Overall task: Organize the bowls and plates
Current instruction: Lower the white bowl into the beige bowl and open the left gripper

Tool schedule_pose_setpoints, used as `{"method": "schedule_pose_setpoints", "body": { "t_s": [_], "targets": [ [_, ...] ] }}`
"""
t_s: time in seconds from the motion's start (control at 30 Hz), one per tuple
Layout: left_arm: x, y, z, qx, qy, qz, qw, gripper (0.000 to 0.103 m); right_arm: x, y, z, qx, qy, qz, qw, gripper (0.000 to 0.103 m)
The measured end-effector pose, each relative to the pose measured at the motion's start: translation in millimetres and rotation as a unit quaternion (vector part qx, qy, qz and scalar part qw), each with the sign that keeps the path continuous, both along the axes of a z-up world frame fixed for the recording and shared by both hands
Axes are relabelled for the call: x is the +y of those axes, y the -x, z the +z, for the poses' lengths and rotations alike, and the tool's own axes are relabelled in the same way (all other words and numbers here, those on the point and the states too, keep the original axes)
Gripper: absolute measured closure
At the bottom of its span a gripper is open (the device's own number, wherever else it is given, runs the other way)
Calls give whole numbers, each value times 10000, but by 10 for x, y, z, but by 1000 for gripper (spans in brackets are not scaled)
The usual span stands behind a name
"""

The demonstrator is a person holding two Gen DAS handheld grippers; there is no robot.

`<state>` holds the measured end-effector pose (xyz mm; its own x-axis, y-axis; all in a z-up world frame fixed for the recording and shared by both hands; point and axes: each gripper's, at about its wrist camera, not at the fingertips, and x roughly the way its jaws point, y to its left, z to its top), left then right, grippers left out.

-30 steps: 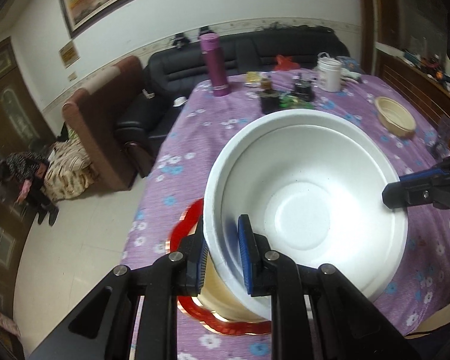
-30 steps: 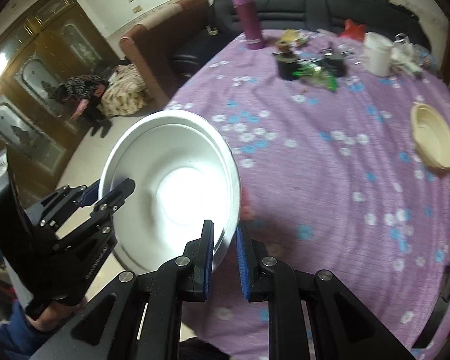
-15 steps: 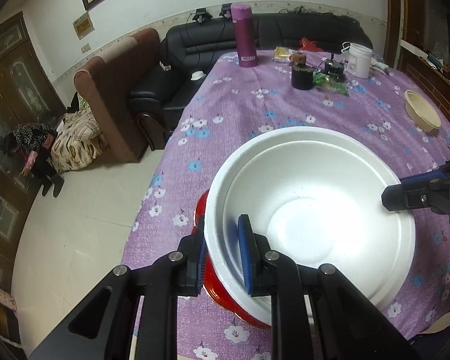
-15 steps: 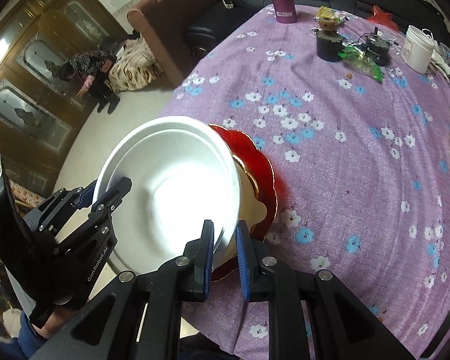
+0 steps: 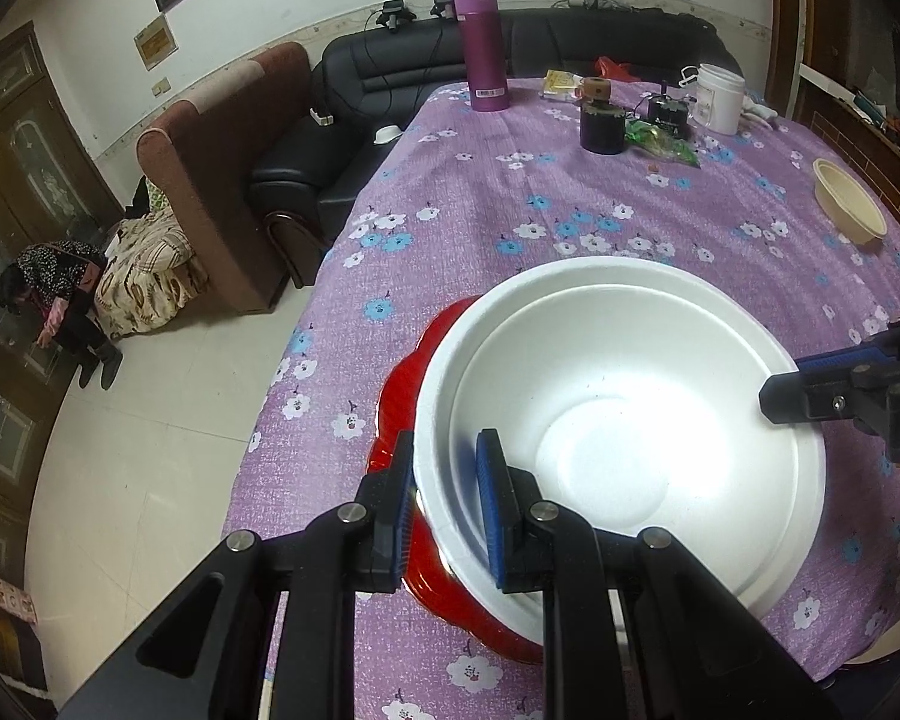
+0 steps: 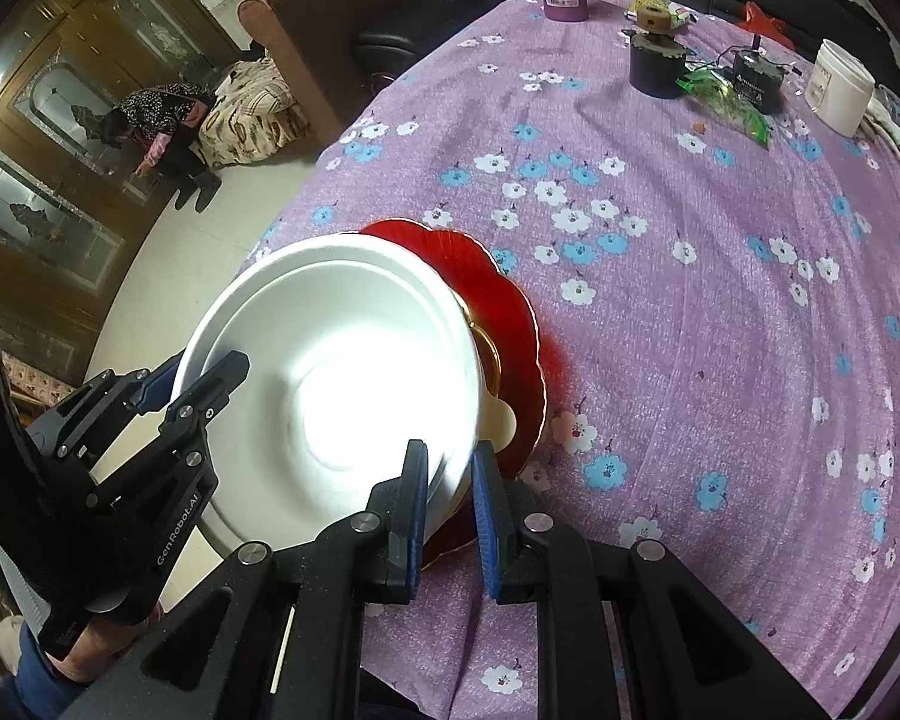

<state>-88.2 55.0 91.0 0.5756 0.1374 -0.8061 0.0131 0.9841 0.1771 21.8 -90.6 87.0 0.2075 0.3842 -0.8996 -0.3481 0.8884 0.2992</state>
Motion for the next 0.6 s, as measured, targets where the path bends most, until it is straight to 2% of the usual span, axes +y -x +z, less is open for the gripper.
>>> {"method": "schedule_pose_setpoints", "body": {
  "t_s": [0.13,0.27,0.47,0.6],
  "targets": [
    [1,2,2,0,-13,17,10000,83,7,-4,12,-30,-17,13,10000,86],
    [58,-28,23,-40,4,13,10000,69,4,-3,67,-124,-3,-12,9999,85],
    [150,-90,165,-150,48,-58,9999,69,-89,23,166,-202,-152,-186,9995,84],
    [135,-162,345,-298,123,-209,9993,69,-280,27,256,-224,-336,-500,9979,84]
  ]
}}
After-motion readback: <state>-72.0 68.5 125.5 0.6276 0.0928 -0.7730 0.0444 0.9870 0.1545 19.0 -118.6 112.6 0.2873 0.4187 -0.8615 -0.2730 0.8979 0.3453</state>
